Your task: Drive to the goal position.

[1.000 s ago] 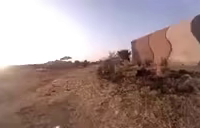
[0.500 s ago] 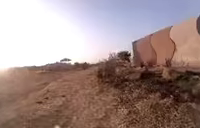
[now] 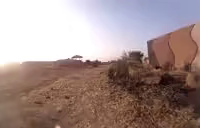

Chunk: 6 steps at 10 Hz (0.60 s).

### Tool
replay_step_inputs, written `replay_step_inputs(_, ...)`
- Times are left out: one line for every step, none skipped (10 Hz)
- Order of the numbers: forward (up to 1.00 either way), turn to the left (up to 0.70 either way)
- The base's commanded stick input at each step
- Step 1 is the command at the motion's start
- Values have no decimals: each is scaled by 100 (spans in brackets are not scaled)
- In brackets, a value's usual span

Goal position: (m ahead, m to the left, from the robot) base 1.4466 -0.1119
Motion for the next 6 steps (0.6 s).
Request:
replay_step_inputs(70,0)
replay_step_inputs(70,0)
replay_step_inputs(70,0)
replay_step_inputs(70,0)
replay_step_inputs(70,0)
replay_step_inputs(70,0)
